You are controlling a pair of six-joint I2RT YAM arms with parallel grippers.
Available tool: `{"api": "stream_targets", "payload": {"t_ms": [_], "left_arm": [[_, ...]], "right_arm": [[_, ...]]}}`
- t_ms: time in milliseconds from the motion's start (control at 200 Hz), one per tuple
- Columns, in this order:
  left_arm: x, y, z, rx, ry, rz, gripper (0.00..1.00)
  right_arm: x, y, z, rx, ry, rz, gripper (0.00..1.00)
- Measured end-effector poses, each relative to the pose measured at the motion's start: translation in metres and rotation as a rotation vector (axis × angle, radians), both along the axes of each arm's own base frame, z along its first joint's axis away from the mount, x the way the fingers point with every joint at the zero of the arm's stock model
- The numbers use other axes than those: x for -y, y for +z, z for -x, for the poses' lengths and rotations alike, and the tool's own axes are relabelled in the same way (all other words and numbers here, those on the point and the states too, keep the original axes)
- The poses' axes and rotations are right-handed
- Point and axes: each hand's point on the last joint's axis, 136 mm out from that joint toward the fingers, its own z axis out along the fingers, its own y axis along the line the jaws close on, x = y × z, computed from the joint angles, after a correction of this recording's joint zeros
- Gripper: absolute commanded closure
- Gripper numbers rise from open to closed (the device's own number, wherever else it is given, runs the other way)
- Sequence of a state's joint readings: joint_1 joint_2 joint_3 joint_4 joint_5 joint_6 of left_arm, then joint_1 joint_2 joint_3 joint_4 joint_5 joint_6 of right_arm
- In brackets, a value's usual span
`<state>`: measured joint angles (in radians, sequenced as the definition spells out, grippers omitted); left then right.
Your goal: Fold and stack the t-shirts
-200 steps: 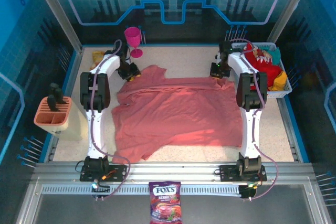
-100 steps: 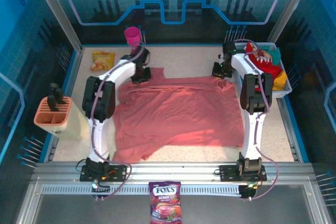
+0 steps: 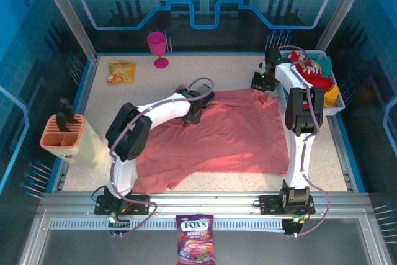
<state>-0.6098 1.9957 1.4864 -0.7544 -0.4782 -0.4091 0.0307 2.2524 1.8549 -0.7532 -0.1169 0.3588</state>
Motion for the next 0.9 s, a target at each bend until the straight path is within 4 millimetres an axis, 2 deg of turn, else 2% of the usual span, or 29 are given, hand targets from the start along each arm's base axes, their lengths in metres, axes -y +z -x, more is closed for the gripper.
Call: {"api": "stream_targets", "payload": {"t_ms": [60,210,300,360,420,585,680,800,901], "left_arm": [[-0.013,0.016,-0.008,0.019,0.04,0.056,0.32],[-0.041,0.075,-0.033,0.14,0.13,0.268,0.36],[-0.056,0.088,-0.046,0.172,0.171,0.348,0.38],[-0.062,0.083,-0.053,0.165,0.19,0.387,0.38],[-0.063,0.069,-0.057,0.139,0.209,0.423,0.39],[-0.045,0.021,-0.063,0.045,0.239,0.517,0.4],[-0.033,0.004,-0.065,0.019,0.255,0.572,0.43],[-0.014,-0.005,-0.073,0.0,0.262,0.631,0.45],[0.016,0.006,-0.082,0.017,0.223,0.651,0.46]], "right_arm": [[0.0,-0.003,0.002,-0.006,0.0,0.0,1.0],[0.0,-0.007,0.006,-0.019,0.0,0.0,1.0],[0.0,-0.008,0.006,-0.02,0.0,0.0,1.0],[0.0,-0.008,0.007,-0.022,0.001,-0.001,1.0],[-0.001,-0.008,0.007,-0.022,0.001,-0.004,1.0],[-0.002,-0.008,0.007,-0.023,0.005,-0.014,1.0],[-0.003,-0.008,0.007,-0.022,0.005,-0.016,1.0],[-0.003,-0.008,0.007,-0.02,0.006,-0.018,1.0],[-0.003,-0.008,0.007,-0.02,0.005,-0.018,1.0]]}}
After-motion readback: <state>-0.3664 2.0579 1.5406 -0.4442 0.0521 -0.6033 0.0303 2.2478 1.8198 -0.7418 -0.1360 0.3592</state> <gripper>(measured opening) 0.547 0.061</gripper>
